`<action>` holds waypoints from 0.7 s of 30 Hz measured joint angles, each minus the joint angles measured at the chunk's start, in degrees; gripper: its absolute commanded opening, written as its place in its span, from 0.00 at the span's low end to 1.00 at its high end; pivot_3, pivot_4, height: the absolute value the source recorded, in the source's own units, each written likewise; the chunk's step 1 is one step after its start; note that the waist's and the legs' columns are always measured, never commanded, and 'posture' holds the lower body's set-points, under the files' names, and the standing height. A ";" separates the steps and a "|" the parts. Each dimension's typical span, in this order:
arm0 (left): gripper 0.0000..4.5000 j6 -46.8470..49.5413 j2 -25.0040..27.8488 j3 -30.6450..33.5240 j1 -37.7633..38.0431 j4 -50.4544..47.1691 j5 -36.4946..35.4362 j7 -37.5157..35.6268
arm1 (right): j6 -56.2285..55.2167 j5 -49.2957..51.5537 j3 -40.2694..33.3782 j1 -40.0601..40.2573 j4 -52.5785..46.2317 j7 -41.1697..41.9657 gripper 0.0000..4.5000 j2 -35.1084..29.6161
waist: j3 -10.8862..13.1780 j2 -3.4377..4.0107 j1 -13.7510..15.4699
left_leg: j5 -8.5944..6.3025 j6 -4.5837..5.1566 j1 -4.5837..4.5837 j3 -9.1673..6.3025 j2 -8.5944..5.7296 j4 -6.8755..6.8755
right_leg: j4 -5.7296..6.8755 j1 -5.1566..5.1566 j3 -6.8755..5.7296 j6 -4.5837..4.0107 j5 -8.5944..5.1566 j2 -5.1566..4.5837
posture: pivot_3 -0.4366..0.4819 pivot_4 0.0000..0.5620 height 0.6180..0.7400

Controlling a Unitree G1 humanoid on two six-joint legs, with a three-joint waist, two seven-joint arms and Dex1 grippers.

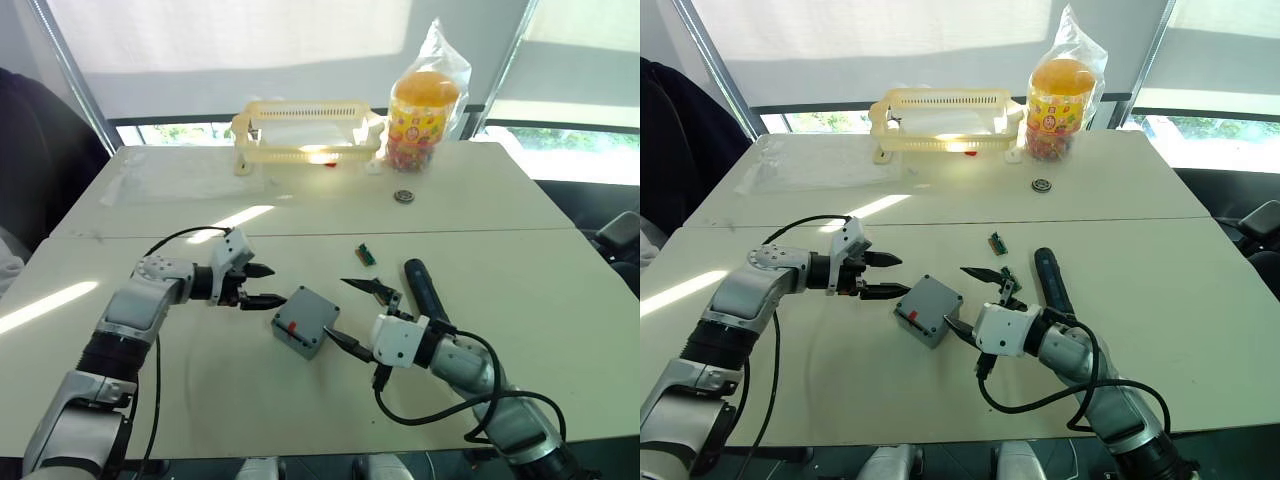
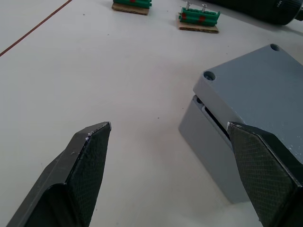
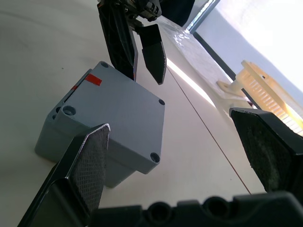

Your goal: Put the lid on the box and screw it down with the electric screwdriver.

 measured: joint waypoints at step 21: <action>0.90 0.38 0.76 0.25 1.51 -0.03 -0.98 -0.04 | -1.69 0.39 -0.32 -1.16 0.66 0.03 0.99 0.04 | 0.00 0.00 -0.02 | 0.00 0.00 0.00 0.00 0.00 -0.01 | 0.00 -0.01 0.00 -0.01 0.00 0.00 | 0.48 0.27 1.00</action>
